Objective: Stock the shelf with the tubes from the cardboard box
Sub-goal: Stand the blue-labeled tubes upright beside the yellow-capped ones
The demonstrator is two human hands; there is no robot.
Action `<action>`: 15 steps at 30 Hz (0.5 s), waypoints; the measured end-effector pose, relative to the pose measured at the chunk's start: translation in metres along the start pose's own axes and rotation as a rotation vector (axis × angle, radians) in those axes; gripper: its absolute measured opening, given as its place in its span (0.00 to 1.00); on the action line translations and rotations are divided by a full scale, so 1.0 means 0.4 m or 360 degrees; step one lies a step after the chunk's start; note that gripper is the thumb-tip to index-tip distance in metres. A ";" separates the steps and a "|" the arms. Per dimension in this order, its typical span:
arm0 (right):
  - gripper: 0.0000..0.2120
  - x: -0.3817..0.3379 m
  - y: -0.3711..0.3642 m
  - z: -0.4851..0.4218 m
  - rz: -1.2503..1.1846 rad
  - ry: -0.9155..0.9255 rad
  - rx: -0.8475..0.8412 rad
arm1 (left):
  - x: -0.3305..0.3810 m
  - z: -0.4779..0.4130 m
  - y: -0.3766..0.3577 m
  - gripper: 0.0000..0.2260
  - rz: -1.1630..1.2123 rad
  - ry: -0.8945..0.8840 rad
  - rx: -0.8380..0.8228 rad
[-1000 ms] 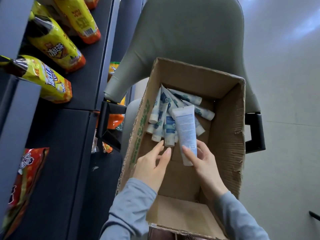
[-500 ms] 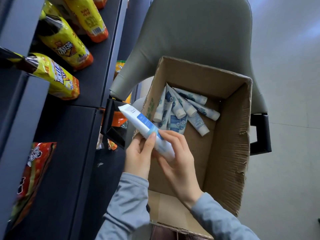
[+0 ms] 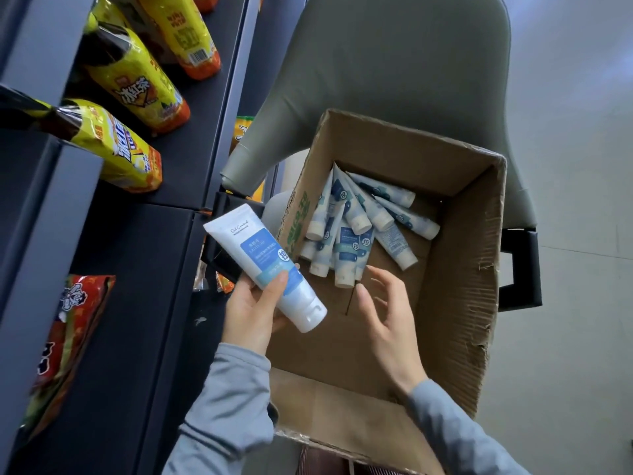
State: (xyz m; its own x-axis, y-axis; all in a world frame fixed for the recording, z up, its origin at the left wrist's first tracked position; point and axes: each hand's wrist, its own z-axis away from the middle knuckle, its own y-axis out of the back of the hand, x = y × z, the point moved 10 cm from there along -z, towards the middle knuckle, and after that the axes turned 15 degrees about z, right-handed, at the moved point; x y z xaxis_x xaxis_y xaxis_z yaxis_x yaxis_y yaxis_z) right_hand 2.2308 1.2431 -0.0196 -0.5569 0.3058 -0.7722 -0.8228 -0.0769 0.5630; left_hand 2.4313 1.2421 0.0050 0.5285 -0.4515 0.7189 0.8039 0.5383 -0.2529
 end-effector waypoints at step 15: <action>0.29 0.252 -0.167 -0.220 -0.0077 -0.0842 -0.0308 | 0.014 -0.016 0.037 0.16 -0.0042 -0.0065 -0.0038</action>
State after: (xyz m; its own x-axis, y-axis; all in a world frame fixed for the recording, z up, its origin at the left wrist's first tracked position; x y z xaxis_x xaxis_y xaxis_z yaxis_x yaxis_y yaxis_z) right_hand 2.2195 1.1955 -0.1611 -0.4265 0.7436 -0.5149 -0.8795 -0.2081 0.4280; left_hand 2.4479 1.2430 0.0013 0.4958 -0.4359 0.7512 0.8241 0.5091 -0.2485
